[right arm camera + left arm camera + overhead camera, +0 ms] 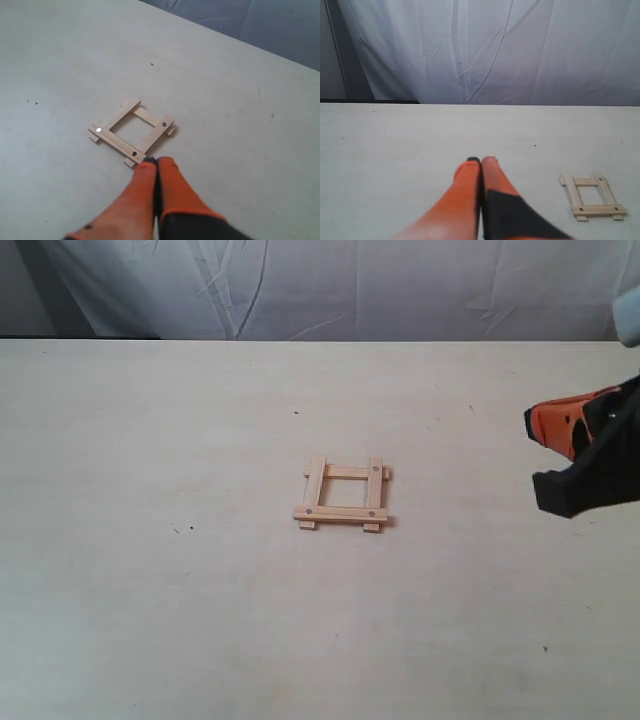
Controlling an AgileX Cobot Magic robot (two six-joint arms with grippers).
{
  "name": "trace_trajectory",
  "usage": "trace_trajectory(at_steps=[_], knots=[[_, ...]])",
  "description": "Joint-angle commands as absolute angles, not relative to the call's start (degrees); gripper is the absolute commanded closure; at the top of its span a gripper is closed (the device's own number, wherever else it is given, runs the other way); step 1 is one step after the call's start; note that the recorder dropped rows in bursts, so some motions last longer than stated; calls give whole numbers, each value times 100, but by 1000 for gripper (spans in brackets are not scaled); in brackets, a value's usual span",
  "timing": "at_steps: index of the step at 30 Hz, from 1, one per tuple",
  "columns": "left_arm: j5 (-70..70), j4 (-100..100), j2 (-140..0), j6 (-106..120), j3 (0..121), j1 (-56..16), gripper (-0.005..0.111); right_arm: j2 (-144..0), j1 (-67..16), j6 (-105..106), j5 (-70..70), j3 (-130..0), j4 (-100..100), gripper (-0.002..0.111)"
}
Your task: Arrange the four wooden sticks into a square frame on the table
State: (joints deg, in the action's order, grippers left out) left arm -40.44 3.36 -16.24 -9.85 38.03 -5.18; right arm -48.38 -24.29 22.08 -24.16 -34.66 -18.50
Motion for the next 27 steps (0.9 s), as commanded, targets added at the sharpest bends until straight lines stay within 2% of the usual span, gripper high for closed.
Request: trace_trajectory(at_steps=[1, 18, 23, 27], knots=[[-4151, 358, -1465, -987, 3758, -524, 107, -4509, -2397, 2202, -2542, -3331, -1867, 108], [-4151, 479, -1466, -987, 3758, -524, 107, -4367, -2397, 2202, -2573, -3331, -2020, 108], [-4151, 479, -1466, -987, 3758, -524, 107, -3939, -2397, 2202, -2639, -3331, -2050, 108], [-4151, 479, -1466, -987, 3758, -524, 107, -3296, -1858, 2246, -2795, -3331, -2091, 108]])
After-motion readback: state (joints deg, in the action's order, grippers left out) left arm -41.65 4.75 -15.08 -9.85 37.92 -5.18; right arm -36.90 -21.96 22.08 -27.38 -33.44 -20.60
